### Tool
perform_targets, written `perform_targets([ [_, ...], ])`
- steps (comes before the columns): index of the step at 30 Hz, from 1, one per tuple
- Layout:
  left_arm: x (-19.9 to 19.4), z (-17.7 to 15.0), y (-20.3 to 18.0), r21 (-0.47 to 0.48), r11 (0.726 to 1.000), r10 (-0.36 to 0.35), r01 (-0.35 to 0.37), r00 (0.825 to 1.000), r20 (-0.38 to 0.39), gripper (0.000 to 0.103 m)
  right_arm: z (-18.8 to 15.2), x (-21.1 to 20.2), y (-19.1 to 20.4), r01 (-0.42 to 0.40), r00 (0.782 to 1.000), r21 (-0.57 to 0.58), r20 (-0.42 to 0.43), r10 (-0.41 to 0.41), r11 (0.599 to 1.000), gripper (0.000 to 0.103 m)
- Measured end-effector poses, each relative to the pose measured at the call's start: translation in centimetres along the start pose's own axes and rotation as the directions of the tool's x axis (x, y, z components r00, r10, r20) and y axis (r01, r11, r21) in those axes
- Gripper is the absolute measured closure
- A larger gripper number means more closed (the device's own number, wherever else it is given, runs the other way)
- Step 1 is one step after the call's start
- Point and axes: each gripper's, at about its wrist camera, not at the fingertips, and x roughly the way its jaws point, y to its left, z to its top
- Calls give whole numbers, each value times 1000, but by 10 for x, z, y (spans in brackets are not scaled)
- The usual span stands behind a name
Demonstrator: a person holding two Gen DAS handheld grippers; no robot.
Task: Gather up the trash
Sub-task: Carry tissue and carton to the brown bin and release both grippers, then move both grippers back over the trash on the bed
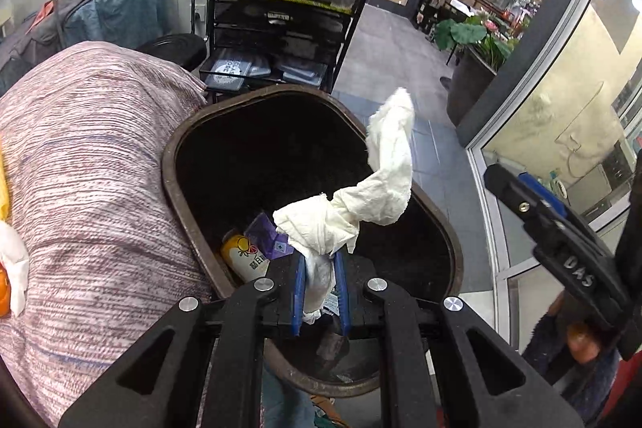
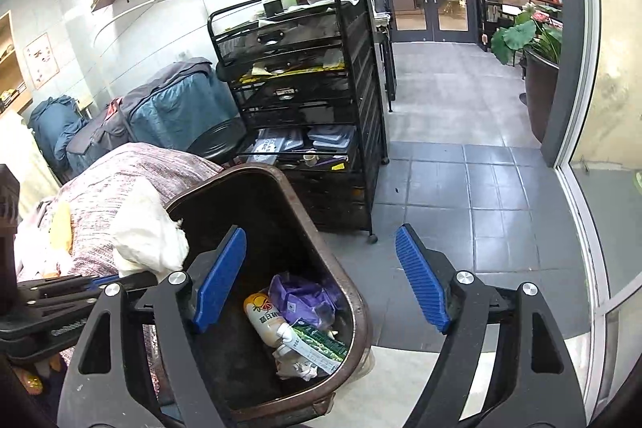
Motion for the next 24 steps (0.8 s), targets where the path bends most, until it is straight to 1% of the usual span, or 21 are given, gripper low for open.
perform_targets([
  [2,4,0,0,7,1000,8,-8,1000,-7,90,0,-1,-1,0,1000,2,1,0,1000,26],
  [3,5,-1,0,8,1000,10,-10,1000,-9,88,1,-1,-1,1,1000,4,3,-1,1000,26],
  [6,5,-3,1,8,1000,16,-16,1000,-7,74,1,1,-2,0,1000,8,2,0,1000,24],
  [8,4,-4,1,14,999,29,-29,1000,9,52,1,2,-3,0,1000,17,5,0,1000,20],
  [11,-1,-4,0,22,999,46,-47,998,41,34,1,1,-4,-2,1000,24,10,2,1000,19],
  [13,-4,-3,0,24,999,35,-36,998,52,28,2,1,-3,-3,1000,29,13,3,1000,18],
  [15,-8,-3,0,28,999,19,-21,998,67,25,2,0,-3,-6,1000,35,18,5,999,18],
  [17,-13,-3,-2,38,999,35,-39,995,90,21,3,0,-2,-6,1000,37,23,6,999,17],
  [19,-21,-5,-4,50,997,60,-66,991,119,20,3,-2,-2,-7,1000,38,28,6,999,17],
  [24,-41,-7,-2,49,993,95,-105,979,182,16,4,-2,0,-36,999,49,34,34,998,17],
])
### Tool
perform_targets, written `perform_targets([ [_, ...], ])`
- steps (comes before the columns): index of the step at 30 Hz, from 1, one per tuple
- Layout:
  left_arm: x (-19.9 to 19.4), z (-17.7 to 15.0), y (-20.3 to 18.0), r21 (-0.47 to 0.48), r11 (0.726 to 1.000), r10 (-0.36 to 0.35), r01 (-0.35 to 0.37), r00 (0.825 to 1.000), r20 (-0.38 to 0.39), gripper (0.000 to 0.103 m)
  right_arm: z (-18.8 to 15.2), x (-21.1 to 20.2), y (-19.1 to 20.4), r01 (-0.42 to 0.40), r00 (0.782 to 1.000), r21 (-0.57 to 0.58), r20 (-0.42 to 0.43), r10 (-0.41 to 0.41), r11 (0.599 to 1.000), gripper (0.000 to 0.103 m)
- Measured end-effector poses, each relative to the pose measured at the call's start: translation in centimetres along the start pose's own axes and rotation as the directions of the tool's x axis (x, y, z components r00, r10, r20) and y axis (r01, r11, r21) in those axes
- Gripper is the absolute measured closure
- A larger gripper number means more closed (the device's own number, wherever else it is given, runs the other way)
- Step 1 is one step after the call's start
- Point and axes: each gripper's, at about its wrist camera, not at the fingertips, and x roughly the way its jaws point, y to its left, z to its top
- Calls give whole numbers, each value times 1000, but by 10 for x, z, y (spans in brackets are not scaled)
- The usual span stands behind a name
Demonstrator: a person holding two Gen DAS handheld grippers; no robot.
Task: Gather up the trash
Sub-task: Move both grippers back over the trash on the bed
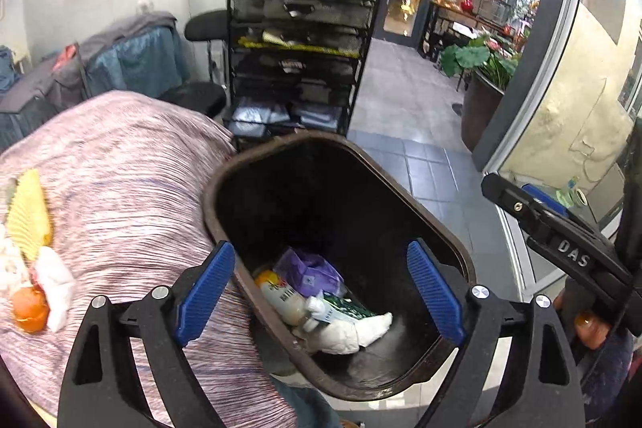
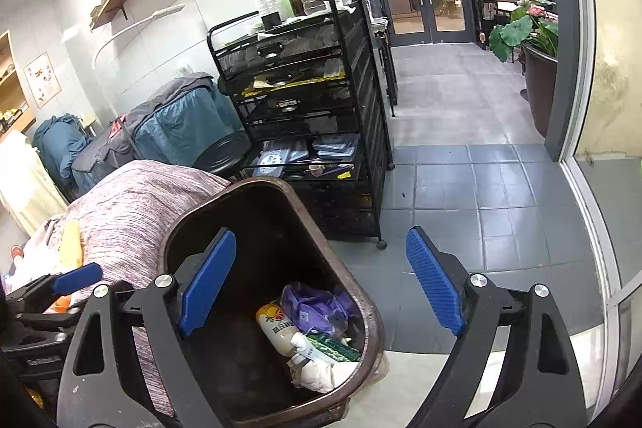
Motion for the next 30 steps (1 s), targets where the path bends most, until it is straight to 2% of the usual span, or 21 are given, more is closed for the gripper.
perform_targets([
  [5,-26,-2,9,4,998,60,-61,996,72,13,0,-1,10,-37,999,-9,3,37,999,17],
  [13,-64,-9,42,-64,989,138,-130,980,142,10,-3,1,39,-119,993,-45,-8,119,992,16],
  [21,-95,-22,85,-160,968,220,-194,961,166,9,-9,2,87,-214,977,-106,-35,211,971,14],
  [30,-124,-45,142,-258,924,327,-282,933,150,9,-18,3,145,-320,947,-185,-87,308,929,14],
])
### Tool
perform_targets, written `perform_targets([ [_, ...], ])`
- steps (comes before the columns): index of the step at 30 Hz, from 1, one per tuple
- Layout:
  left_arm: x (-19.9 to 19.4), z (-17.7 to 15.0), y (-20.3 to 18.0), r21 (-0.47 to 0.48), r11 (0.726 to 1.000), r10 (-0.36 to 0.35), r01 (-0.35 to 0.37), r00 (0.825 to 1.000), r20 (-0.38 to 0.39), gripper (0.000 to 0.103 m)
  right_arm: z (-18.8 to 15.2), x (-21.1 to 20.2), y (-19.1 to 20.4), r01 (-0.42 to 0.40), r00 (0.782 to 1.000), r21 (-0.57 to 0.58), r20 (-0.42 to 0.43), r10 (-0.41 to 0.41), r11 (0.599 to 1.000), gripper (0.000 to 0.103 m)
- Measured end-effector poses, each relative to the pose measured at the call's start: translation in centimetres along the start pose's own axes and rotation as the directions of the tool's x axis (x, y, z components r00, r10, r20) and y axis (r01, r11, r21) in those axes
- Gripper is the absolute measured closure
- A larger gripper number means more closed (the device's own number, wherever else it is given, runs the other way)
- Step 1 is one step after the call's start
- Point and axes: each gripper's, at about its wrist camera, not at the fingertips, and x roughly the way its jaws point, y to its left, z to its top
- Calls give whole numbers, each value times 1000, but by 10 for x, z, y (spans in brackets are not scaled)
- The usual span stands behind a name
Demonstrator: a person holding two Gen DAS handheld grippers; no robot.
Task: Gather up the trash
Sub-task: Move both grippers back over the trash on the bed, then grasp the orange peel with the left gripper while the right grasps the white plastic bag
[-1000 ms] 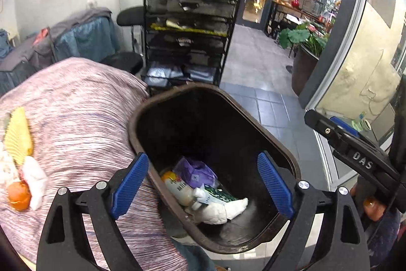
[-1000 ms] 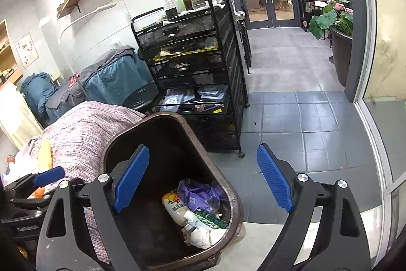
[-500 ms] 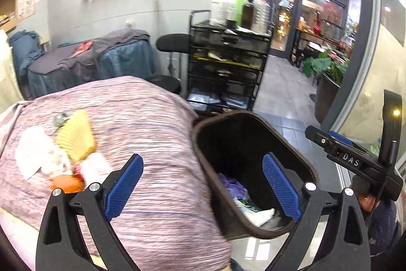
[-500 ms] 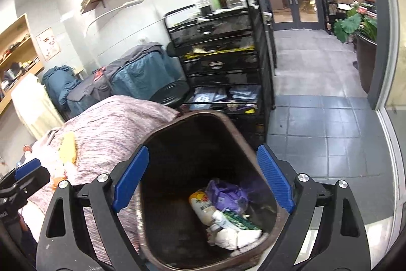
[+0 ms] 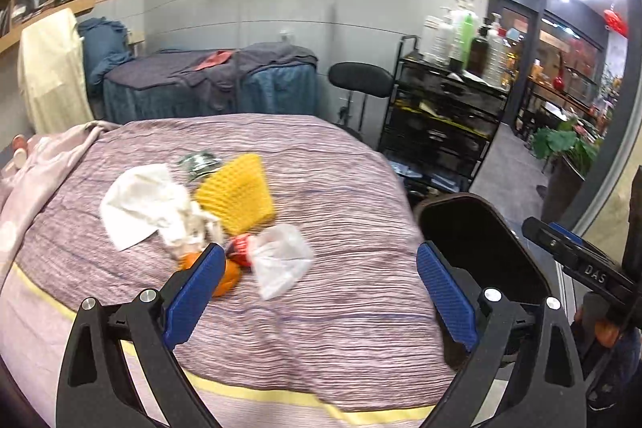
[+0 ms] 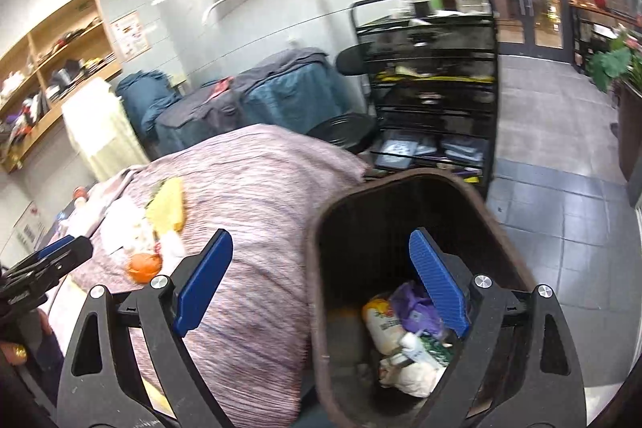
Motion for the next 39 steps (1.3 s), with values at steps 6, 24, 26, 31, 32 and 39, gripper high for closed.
perform_targets([
  [6,-5,-4,45,-56,996,66,-67,998,-8,9,0,18,44,-93,995,-69,-49,90,993,14],
  [24,2,-38,163,-199,963,153,-182,977,-152,15,-26,118,179,-276,908,-324,-396,135,905,14],
  [26,6,-38,165,-198,964,143,-175,976,-164,17,-29,131,190,-263,904,-374,-417,92,890,14],
  [31,20,-35,162,-163,976,109,-141,975,-191,18,-29,167,208,-247,885,-436,-465,18,866,20],
  [32,24,-35,160,-156,979,102,-134,975,-198,18,-28,174,209,-249,878,-431,-479,14,868,26],
  [39,59,-28,152,-91,993,46,-74,961,-273,18,-29,205,214,-299,828,-409,-560,21,862,77],
])
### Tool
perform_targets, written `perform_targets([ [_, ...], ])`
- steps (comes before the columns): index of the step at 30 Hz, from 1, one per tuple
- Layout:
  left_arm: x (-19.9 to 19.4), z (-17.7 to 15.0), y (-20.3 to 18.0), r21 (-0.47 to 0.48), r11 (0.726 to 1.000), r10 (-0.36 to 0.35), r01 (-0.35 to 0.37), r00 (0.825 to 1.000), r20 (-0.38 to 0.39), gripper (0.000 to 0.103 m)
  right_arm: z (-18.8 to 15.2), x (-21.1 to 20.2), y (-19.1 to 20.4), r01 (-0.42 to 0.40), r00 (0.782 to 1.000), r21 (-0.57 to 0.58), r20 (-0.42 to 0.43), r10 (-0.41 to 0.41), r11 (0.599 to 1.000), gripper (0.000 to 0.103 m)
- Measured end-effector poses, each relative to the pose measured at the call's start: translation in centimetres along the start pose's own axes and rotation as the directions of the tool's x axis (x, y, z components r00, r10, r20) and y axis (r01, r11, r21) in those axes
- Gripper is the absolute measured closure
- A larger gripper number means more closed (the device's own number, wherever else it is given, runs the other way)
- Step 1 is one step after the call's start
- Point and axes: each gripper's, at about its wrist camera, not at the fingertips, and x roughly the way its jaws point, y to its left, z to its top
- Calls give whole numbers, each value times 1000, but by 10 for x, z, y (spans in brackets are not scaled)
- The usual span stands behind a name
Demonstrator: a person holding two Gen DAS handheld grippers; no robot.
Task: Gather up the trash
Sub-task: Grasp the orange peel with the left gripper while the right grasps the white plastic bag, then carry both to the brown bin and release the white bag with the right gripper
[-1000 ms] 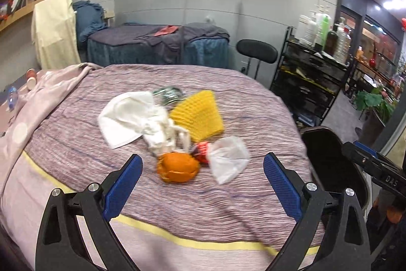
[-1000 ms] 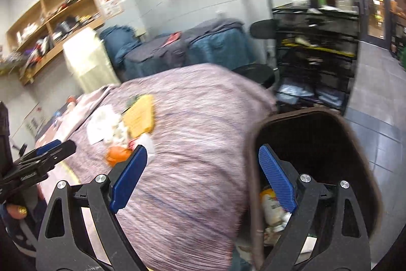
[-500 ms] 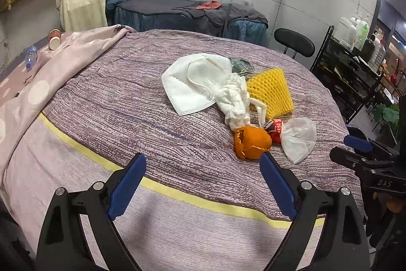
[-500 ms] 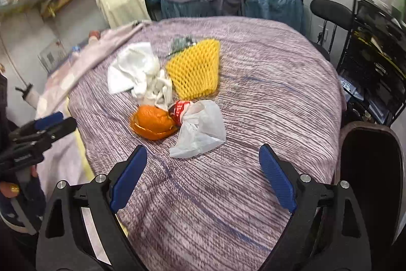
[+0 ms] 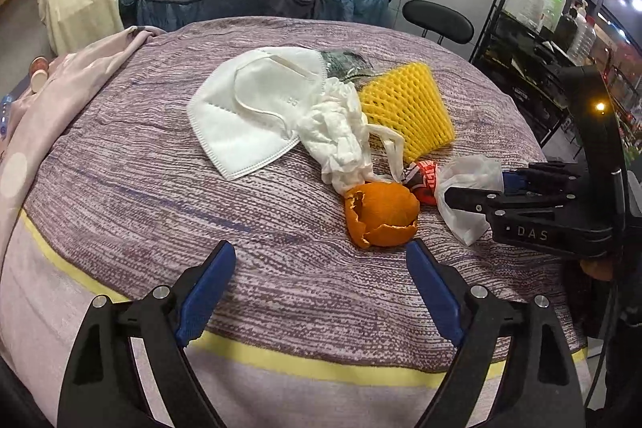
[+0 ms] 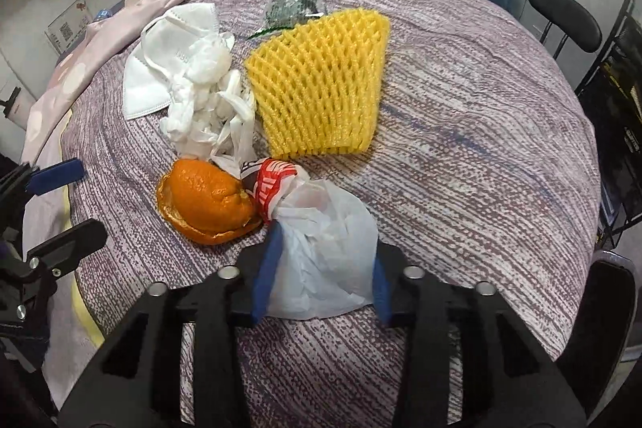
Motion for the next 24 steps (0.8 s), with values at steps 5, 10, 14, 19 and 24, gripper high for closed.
perform_targets([
  [5,27,16,-15,82,996,-15,21,997,-81,18,-5,-16,-6,-48,995,24,92,45,999,96],
  [10,53,27,-31,153,987,-20,46,986,-165,18,-21,-47,-20,-30,981,80,192,14,996,97],
  [14,64,31,-43,205,977,-16,56,981,-193,40,-35,-71,-28,-27,969,114,246,-2,993,97],
  [19,60,26,-48,217,974,-27,67,983,-182,57,-51,-97,-40,-29,955,164,295,-21,986,97],
  [24,42,16,-38,141,982,-100,123,983,-154,62,-66,-113,-49,-47,942,204,334,-25,978,97],
])
